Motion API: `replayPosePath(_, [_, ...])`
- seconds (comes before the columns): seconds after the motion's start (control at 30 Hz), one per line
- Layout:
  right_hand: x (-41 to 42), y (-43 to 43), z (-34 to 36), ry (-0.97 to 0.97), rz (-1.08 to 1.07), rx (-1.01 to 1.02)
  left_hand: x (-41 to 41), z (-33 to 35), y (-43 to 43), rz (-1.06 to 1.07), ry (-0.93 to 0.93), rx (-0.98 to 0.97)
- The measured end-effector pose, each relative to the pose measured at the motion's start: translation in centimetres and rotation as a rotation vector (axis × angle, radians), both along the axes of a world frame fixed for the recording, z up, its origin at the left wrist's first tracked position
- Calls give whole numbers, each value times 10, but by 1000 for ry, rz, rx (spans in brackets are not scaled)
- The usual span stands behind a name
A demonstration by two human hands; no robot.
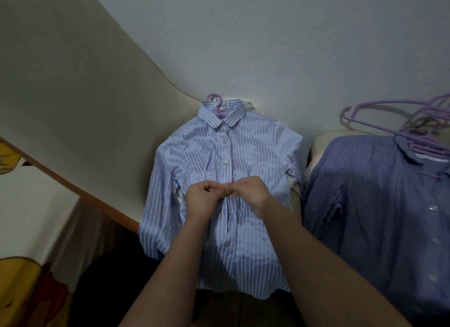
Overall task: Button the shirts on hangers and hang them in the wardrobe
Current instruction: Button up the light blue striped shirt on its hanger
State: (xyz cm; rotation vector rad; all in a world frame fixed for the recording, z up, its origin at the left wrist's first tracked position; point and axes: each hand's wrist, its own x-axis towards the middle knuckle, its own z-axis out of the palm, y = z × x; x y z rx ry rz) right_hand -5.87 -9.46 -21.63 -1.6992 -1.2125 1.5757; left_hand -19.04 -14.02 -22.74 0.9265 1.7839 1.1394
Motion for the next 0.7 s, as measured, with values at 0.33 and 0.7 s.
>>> replayPosePath(0.33, [2, 4, -1, 35, 39, 18, -11, 6, 3, -74, -52, -38])
replayPosePath(0.7, [6, 1, 4, -5, 110, 24, -6, 10, -2, -93, 85, -20])
